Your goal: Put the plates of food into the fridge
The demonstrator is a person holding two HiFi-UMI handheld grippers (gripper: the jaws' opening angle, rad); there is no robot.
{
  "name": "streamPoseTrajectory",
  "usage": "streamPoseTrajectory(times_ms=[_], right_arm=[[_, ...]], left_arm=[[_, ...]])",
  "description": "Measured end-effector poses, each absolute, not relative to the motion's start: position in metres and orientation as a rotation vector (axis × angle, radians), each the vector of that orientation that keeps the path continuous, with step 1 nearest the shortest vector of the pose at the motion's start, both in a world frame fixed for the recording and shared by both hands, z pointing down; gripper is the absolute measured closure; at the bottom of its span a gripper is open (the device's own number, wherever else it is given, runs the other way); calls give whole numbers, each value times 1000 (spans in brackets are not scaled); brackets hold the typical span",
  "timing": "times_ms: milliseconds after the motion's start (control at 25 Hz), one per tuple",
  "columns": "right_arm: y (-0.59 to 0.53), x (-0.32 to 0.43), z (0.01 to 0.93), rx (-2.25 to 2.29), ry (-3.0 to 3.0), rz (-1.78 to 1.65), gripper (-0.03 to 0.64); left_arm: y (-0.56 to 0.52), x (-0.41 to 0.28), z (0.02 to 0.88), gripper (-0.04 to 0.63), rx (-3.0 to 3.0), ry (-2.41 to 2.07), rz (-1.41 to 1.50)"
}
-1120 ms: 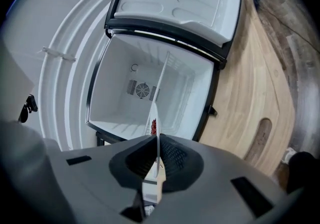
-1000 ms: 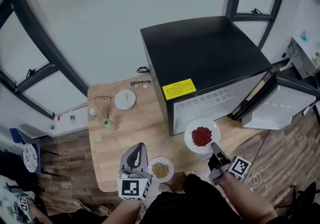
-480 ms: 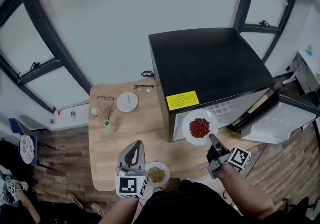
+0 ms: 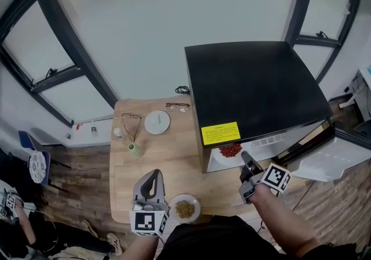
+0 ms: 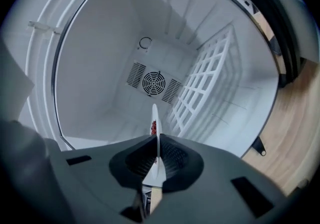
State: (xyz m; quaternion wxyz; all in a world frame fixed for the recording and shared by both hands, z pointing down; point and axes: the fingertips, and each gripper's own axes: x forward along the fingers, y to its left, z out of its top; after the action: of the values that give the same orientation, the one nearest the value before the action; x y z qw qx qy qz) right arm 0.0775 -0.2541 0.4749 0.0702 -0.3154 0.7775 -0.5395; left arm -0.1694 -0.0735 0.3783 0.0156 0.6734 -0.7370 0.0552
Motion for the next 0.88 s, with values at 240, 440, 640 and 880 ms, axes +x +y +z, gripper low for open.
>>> streamPoseTrajectory(times_ms=[240, 440, 640, 880], right_arm=[[-275, 60, 471, -1001, 2405, -1572, 584], [-291, 57, 473, -1161, 2554, -1459, 583], [-302, 55, 477, -1354, 2761, -1262, 555], [-314, 60, 492, -1557, 2952, -1066, 494]], left_arm=[[-65, -184, 382, 591, 2018, -2318, 225], [-65, -187, 386, 591, 1992, -2309, 190], [-57, -194, 390, 591, 1973, -2319, 176], [-41, -215, 393, 591, 1915, -2362, 166]])
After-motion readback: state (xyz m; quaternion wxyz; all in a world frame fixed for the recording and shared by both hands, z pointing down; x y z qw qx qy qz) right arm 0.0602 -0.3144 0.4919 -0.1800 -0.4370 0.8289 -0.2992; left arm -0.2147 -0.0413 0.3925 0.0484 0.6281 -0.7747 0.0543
